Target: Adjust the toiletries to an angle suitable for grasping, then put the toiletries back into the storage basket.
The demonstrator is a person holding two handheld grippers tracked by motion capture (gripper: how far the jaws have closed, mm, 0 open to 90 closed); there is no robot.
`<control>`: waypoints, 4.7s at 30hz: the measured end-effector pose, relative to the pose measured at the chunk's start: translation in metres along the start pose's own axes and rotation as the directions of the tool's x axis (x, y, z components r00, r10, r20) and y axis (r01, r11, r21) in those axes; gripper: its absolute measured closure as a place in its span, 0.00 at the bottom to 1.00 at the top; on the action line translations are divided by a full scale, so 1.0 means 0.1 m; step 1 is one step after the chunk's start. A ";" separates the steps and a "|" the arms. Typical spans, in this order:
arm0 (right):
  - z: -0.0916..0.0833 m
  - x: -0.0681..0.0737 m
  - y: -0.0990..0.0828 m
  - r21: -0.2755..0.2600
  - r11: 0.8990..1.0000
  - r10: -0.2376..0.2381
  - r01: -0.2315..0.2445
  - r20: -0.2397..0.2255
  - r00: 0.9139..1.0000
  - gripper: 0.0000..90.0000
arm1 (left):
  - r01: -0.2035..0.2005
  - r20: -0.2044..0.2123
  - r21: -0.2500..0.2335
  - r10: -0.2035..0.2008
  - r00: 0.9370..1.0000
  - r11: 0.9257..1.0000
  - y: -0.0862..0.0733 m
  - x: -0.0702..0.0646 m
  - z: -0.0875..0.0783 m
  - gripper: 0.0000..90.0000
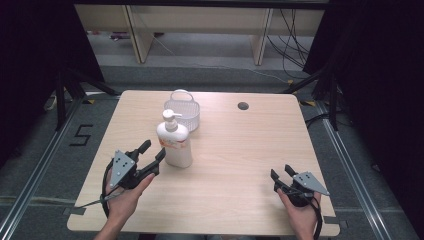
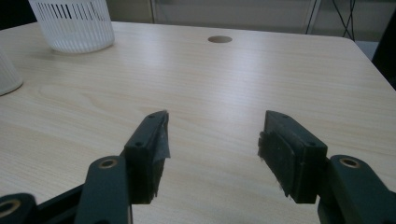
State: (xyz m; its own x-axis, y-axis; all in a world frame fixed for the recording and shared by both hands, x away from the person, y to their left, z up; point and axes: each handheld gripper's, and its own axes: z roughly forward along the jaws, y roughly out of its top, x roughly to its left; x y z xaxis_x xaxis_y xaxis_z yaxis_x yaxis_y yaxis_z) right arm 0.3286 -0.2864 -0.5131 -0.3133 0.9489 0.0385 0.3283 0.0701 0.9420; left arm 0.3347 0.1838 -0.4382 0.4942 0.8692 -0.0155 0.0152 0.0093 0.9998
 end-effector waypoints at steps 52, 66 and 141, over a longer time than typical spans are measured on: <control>0.04 0.01 0.01 0.029 0.999 -0.014 0.014 -0.014 1.000 0.45 | -0.016 -0.122 0.016 0.018 0.992 1.000 0.48 -0.13 0.76 0.59; 0.04 0.02 0.01 0.035 0.999 -0.005 0.005 -0.025 1.000 0.45 | 0.000 -0.126 0.034 0.004 0.992 0.999 0.51 -0.12 0.78 0.66; 0.03 0.00 0.01 0.023 0.999 -0.026 0.027 -0.006 1.000 0.45 | -0.005 -0.125 -0.078 -0.005 0.992 0.997 0.99 0.02 0.82 0.66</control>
State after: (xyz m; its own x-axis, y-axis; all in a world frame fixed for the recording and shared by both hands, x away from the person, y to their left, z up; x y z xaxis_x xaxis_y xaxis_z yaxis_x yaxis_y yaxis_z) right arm 0.3320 -0.2850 -0.5130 -0.3273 0.9448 0.0156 0.3404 0.1025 0.9347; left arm 0.4085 0.1458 -0.3400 0.3814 0.9242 -0.0194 -0.0546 0.0434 0.9976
